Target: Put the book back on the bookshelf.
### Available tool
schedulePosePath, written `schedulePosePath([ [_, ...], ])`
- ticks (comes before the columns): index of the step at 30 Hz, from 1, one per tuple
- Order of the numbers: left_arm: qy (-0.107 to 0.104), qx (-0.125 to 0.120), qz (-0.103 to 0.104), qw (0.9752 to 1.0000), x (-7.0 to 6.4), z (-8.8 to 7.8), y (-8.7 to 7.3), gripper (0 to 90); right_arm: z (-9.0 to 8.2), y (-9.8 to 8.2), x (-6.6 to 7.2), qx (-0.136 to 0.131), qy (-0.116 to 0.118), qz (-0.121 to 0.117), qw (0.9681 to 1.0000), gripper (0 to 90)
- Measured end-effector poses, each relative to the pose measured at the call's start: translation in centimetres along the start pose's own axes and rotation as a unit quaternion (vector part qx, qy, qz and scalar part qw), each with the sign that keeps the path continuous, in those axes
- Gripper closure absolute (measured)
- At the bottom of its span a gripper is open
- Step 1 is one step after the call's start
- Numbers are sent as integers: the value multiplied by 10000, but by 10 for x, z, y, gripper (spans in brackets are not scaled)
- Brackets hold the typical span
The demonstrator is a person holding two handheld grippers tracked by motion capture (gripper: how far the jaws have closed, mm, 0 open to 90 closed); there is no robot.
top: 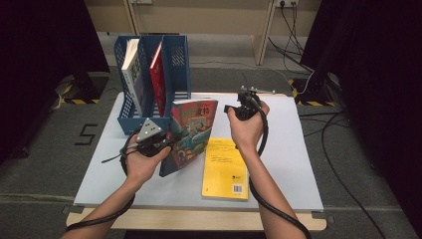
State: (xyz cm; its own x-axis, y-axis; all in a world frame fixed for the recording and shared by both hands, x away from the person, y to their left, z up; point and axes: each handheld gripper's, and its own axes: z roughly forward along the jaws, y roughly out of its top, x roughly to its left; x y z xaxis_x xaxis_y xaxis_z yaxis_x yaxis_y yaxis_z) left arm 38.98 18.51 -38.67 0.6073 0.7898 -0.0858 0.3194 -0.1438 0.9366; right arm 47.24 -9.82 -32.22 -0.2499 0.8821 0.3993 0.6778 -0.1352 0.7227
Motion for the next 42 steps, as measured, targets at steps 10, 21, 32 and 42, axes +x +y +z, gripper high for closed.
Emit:
schedulePosePath([
  [10,-13,-47,38,10000,0,-12,-12,742,14,14,42,-532,637,-478,9954,871],
  [21,-28,30,-77,10000,7,-25,-27,734,27,0,66,-437,857,-753,9925,883],
  [32,-110,80,-105,9999,9,-27,-26,676,28,-10,80,-490,1025,-893,9895,900],
  [42,-309,-70,-191,9993,9,-30,-27,731,24,-11,82,-513,1056,-1002,9880,900],
])
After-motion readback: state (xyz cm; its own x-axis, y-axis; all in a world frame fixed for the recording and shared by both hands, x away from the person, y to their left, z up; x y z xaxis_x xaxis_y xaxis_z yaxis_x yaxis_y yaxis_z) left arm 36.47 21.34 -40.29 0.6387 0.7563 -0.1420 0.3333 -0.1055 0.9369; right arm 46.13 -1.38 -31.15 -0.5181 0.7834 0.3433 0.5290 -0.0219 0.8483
